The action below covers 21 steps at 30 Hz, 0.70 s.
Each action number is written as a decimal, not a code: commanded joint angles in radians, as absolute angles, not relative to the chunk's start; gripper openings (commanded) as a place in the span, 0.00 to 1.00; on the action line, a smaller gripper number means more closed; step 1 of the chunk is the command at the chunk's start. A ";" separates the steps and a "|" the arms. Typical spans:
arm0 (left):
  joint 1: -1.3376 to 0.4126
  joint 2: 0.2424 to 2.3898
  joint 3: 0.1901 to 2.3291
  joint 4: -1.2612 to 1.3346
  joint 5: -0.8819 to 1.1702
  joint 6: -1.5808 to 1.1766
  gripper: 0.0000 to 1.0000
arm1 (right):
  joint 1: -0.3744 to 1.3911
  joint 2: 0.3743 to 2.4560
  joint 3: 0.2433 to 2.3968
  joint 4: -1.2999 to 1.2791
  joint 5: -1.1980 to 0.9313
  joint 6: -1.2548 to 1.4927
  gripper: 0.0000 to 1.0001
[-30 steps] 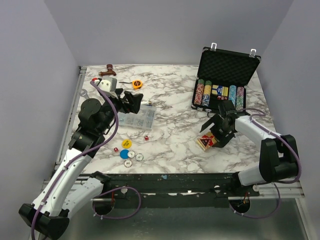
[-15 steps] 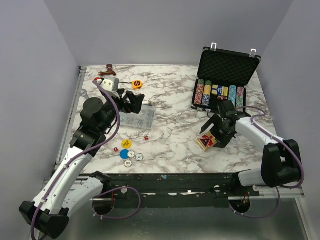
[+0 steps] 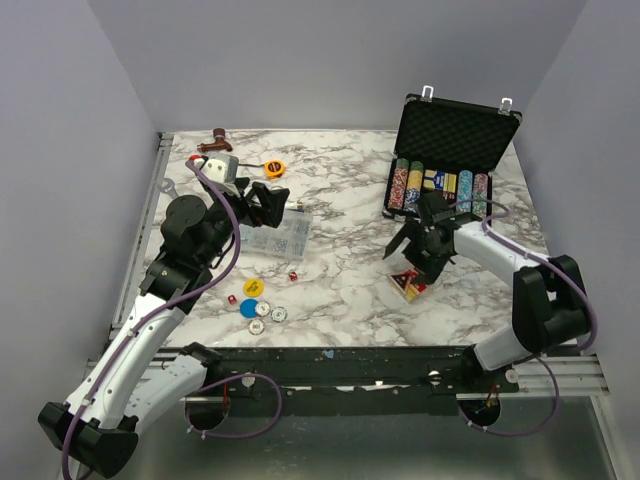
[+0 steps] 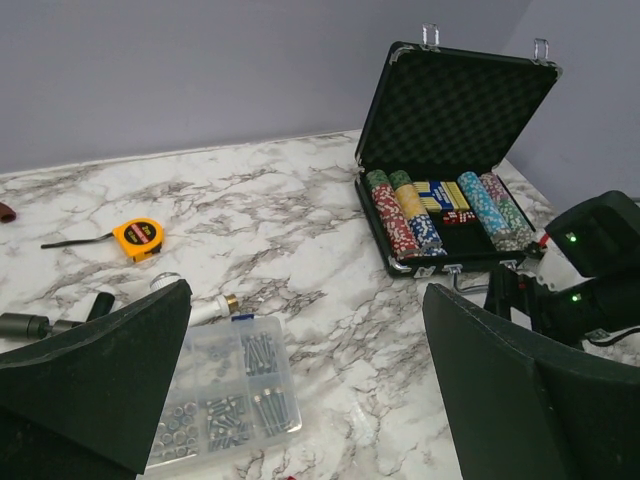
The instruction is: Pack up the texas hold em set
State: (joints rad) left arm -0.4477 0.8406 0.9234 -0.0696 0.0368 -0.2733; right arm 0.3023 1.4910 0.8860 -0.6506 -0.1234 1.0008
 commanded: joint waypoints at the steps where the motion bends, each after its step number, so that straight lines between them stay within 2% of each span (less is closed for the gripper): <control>1: -0.454 0.828 0.928 -0.072 0.025 -0.263 0.99 | 0.417 1.574 1.022 -0.594 -0.138 1.013 1.00; 4: -0.454 0.824 0.929 -0.075 0.022 -0.261 0.99 | 0.454 1.576 1.099 -0.665 -0.046 0.994 1.00; 8: -0.454 0.824 0.931 -0.077 0.023 -0.262 0.99 | 0.452 1.537 1.065 -0.764 0.123 0.997 1.00; 12: -0.454 0.825 0.930 -0.075 0.025 -0.265 0.99 | 0.446 1.531 1.020 -0.872 0.206 1.089 1.00; 18: -0.454 0.819 0.928 -0.072 0.029 -0.268 0.99 | 0.395 1.566 1.003 -0.987 0.224 1.248 1.00; 21: -0.454 0.815 0.928 -0.072 0.024 -0.270 0.99 | 0.395 1.580 0.992 -0.960 0.179 1.286 1.00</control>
